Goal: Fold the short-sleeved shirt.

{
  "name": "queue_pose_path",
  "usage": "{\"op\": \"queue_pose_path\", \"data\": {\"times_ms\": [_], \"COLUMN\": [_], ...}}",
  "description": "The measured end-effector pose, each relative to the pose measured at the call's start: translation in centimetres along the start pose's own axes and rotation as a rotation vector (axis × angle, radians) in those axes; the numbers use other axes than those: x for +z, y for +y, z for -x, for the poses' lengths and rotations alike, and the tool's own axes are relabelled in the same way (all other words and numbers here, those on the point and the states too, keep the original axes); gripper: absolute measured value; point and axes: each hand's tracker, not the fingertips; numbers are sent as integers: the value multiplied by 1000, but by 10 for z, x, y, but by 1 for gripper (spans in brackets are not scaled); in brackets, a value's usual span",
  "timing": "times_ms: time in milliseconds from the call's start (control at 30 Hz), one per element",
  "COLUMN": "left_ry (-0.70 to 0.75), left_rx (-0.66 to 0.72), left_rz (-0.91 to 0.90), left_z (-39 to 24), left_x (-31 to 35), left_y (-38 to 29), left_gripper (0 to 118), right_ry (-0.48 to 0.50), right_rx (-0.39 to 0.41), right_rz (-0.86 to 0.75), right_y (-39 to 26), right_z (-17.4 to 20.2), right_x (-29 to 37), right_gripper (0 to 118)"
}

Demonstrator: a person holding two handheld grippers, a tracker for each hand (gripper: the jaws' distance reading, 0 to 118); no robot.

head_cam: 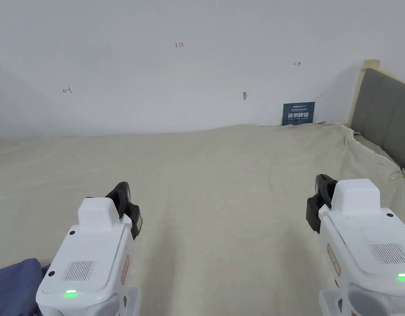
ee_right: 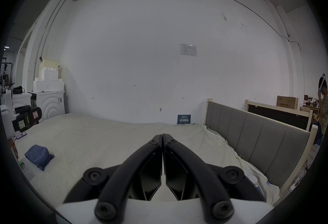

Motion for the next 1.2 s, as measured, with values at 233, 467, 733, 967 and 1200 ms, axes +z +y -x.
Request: {"op": "queue_pose_path", "data": {"times_ms": [233, 467, 733, 967, 1200], "left_ry": [6, 33, 30, 33, 36], "left_rx": [17, -1, -2, 17, 6], "left_rz": [10, -4, -11, -24, -23], "left_z": [2, 3, 4, 4, 4], "left_x": [-1, 1, 3, 4, 5], "left_y": [0, -2, 0, 2, -1], "left_gripper": [46, 118, 118, 118, 118], "right_ry": [-4, 5, 6, -3, -15], "right_rx": [-13, -10, -15, -14, -10], "right_rz": [-3, 7, 11, 7, -3], "right_y": [1, -2, -4, -3, -2], "right_z": [-1, -2, -3, -2, -1], "right_x": [1, -1, -2, -2, -1], "right_gripper": [19, 106, 118, 118, 118]}}
